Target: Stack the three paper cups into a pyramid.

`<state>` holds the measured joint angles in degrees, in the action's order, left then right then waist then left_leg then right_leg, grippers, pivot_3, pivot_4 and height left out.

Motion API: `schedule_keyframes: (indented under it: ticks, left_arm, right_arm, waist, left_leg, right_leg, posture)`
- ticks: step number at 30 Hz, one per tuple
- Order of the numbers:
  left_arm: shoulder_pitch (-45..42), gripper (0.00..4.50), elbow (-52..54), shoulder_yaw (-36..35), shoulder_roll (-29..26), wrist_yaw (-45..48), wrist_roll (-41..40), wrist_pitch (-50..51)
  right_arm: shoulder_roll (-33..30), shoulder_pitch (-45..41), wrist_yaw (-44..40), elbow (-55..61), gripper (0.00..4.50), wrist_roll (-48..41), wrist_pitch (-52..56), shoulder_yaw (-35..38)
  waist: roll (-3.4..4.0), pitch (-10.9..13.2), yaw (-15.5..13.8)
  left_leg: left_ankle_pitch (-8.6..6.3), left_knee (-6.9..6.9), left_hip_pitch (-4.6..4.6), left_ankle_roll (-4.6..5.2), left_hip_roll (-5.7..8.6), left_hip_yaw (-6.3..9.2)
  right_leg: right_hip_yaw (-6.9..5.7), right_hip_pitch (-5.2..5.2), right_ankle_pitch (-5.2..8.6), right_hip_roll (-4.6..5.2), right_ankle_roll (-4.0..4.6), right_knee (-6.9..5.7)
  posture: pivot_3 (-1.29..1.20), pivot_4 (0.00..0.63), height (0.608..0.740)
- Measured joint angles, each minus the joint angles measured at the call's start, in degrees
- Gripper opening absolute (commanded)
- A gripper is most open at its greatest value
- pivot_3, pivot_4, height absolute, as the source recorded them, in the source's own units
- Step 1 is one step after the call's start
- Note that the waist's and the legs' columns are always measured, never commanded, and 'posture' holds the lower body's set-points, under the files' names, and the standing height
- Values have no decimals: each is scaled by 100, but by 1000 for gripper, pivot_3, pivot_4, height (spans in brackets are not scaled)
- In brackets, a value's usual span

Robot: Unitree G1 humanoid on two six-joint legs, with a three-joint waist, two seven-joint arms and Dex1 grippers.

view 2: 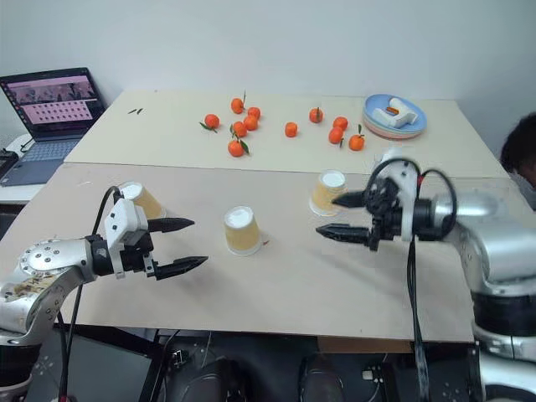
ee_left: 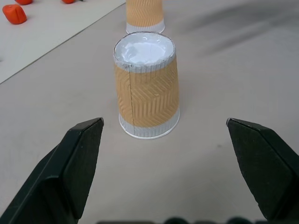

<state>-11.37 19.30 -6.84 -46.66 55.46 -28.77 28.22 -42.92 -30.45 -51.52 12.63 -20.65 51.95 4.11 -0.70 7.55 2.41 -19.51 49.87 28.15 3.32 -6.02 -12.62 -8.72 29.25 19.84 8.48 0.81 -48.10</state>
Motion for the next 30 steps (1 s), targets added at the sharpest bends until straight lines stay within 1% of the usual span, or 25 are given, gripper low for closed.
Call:
schedule_keyframes:
  ticks: [2, 5, 8, 14, 19, 24, 30]
  left_arm:
    - [-90, 4500, -8, 21, 17, -12, 21, -8]
    - [-205, 4500, -26, 42, 53, -44, 44, -9]
    - [-232, 4500, -50, 66, 71, -82, 64, -14]
    - [-229, 4500, -160, 72, 74, -107, 165, -36]
    - [-217, 4500, -156, 54, 85, -188, 173, -45]
    - [-206, 4500, -154, 40, 86, -244, 176, -46]
    - [-161, 4500, -153, 15, 86, -300, 176, -47]
  right_arm:
    - [259, -99, 732, -381, 4427, 473, -55, -194]
    - [773, -356, 1561, -1042, 4427, 942, -331, -415]
    - [973, -659, 1940, -1411, 4427, 1095, -533, -446]
    - [1201, -1066, 2083, -1938, 4427, 1109, -821, -445]
    - [1500, -1603, 2161, -2461, 4427, 1079, -1034, -434]
    - [1750, -1879, 2160, -2765, 4427, 1058, -1174, -445]
    - [1880, -2028, 2153, -3261, 4427, 1092, -1430, -511]
  waist:
    - [-1, 0, -9]
    - [0, 0, -6]
    - [0, 0, 1]
    - [0, 0, 0]
    - [0, 0, 7]
    - [1, 0, 10]
    - [1, 0, 5]
  left_leg:
    - [2, -4, 7, -3, 1, 0]
    - [2, -12, 24, -3, 11, -7]
    - [3, -10, 86, -3, 22, -13]
    - [5, 3, 90, -2, 19, -10]
    - [5, -1, 93, -2, 19, -10]
    - [5, 2, 93, -2, 19, -10]
    - [4, 1, 95, -2, 21, -10]
  right_leg:
    - [1, 10, 1, -1, 0, 0]
    - [6, 34, -6, -2, 26, -5]
    - [4, 93, -6, -1, 25, -14]
    - [-1, 90, -9, -2, 20, -17]
    - [0, 95, -9, -3, 20, -17]
    - [-2, 94, -9, -3, 21, -19]
    - [-1, 95, -9, -2, 21, -18]
  posture:
    - [0, 150, 663]
    - [0, 150, 663]
    - [0, 150, 663]
    - [0, 150, 663]
    - [0, 150, 663]
    - [0, 150, 663]
    - [0, 150, 663]
